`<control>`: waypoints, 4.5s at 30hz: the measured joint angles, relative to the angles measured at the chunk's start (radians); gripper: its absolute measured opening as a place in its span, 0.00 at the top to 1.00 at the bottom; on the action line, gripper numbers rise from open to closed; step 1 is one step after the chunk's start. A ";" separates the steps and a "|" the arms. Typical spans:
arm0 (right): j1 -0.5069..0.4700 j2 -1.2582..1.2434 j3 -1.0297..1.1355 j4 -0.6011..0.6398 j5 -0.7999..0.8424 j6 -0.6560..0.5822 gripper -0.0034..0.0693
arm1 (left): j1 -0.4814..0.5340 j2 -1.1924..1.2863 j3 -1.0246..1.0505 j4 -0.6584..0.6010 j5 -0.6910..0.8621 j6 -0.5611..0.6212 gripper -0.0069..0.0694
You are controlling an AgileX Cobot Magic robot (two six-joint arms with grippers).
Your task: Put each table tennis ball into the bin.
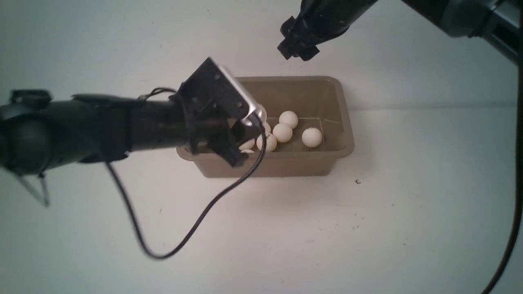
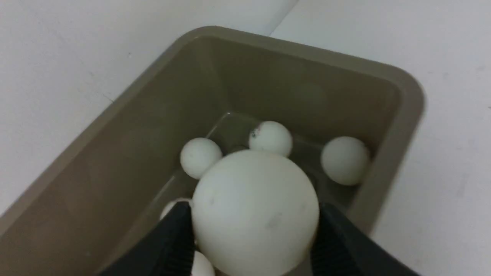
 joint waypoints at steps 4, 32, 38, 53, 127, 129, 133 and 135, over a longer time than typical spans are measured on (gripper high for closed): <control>0.000 0.000 0.000 0.001 0.026 0.000 0.27 | -0.001 0.178 -0.187 -0.005 -0.040 -0.034 0.45; 0.000 -0.006 0.000 -0.004 0.030 0.003 0.27 | -0.001 0.239 -0.301 -0.010 -0.115 -0.143 0.32; -0.008 -0.069 0.000 -0.049 0.032 0.046 0.45 | 0.008 -0.001 -0.232 -0.016 -0.198 -0.147 0.80; -0.200 -0.493 0.109 -0.050 0.059 0.070 0.97 | 0.156 -0.609 0.290 -0.018 -0.216 -0.093 0.91; -0.213 -1.416 1.706 -0.323 -0.547 0.572 0.98 | 0.336 -1.633 0.992 -0.017 -0.244 -0.325 0.91; -0.213 -1.416 1.706 -0.323 -0.548 0.572 0.98 | 0.337 -1.655 1.002 -0.017 -0.274 -0.325 0.91; -0.213 -1.416 1.706 -0.322 -0.548 0.572 0.98 | 0.346 -1.704 1.009 -0.020 -0.316 -0.325 0.91; -0.213 -1.416 1.706 -0.322 -0.548 0.572 0.98 | 0.356 -1.727 1.009 -0.021 -0.316 -0.325 0.91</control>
